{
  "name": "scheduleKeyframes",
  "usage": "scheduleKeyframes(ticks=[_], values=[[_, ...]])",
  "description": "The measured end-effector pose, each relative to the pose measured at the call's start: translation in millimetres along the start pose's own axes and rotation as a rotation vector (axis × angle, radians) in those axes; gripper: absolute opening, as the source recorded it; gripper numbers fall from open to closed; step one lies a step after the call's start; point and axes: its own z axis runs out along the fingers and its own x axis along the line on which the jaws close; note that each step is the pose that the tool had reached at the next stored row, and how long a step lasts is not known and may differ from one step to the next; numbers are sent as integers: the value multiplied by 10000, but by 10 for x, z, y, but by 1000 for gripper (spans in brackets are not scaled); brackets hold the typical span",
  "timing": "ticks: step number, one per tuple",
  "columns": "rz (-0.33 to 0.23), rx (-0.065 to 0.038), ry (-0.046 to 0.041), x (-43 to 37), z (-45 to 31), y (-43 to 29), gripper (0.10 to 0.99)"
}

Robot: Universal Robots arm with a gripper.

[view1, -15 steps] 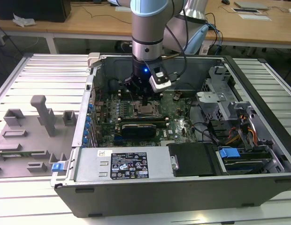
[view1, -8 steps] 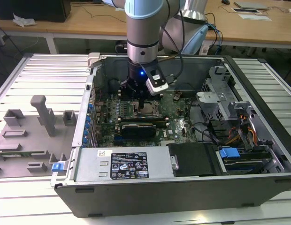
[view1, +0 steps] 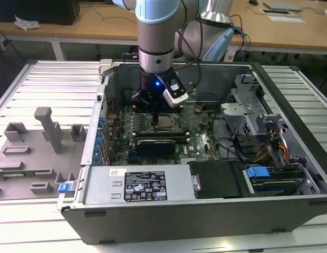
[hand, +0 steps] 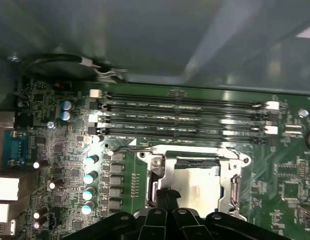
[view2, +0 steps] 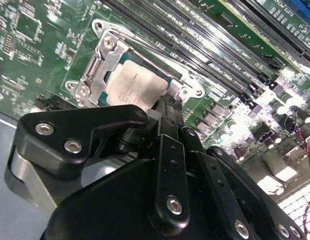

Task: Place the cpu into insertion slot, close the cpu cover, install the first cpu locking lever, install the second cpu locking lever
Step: 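Close the cpu cover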

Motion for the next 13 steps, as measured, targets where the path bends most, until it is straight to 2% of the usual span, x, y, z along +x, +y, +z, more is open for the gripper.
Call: scheduleKeyframes(ticks=[6, 13], values=[[-616, -18, 14, 34, 62, 0, 106], [-745, -47, 11, 33, 68, -1, 106]])
